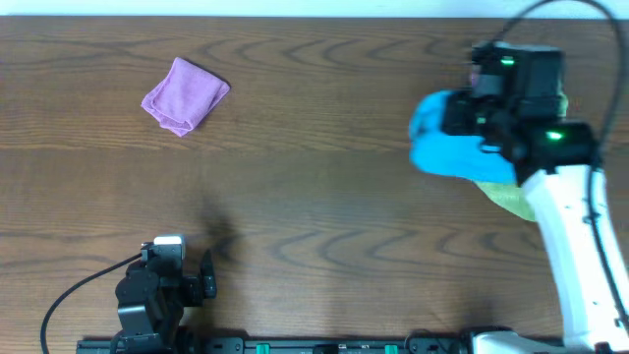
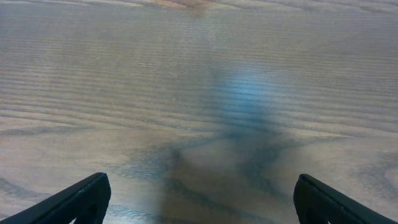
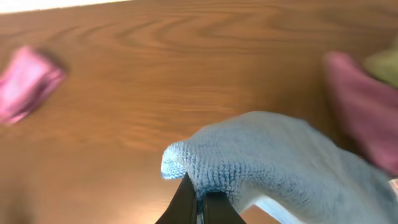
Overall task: Fold the cloth
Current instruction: 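Lift the blue cloth and carry it left to the table center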
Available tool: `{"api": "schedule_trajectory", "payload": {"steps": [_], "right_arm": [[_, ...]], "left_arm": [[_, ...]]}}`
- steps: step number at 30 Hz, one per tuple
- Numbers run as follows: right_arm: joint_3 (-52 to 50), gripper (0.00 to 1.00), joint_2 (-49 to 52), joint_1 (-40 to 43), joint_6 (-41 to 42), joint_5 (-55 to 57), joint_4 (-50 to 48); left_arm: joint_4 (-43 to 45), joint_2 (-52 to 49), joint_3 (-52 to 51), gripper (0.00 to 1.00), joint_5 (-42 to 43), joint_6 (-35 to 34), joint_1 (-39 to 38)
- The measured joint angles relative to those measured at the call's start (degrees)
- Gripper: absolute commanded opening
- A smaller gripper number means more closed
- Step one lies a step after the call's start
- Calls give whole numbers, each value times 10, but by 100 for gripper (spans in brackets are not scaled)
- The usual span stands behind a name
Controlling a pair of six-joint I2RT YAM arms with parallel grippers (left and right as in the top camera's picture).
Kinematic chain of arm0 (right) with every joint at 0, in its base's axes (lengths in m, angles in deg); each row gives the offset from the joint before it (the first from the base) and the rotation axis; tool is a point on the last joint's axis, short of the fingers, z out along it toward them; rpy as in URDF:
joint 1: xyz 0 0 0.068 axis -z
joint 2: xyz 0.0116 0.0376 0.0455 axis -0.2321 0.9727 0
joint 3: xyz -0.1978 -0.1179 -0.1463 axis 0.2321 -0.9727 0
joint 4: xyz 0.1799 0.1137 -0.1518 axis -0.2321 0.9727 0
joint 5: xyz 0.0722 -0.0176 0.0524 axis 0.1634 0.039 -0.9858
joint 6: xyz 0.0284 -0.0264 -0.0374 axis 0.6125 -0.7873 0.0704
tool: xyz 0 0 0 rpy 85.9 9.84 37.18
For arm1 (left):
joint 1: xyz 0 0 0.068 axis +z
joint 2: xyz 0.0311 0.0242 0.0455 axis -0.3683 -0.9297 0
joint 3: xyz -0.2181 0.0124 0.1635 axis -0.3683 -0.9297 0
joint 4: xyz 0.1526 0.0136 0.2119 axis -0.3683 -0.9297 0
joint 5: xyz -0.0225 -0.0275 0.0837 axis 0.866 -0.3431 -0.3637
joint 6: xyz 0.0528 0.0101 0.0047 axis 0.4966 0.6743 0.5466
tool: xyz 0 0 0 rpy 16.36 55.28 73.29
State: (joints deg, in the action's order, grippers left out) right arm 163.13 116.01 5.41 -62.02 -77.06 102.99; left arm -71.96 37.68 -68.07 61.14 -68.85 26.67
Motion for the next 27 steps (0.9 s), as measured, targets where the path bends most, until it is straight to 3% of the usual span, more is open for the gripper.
{"api": "schedule_trajectory", "payload": {"steps": [12,27], "right_arm": [[4,1,31,-239,8,-40,-62],[49,1,71,-227,17,-42,-43]], "left_arm": [[0,0,0,95,0,0,0],[0,0,0,95,0,0,0]]}}
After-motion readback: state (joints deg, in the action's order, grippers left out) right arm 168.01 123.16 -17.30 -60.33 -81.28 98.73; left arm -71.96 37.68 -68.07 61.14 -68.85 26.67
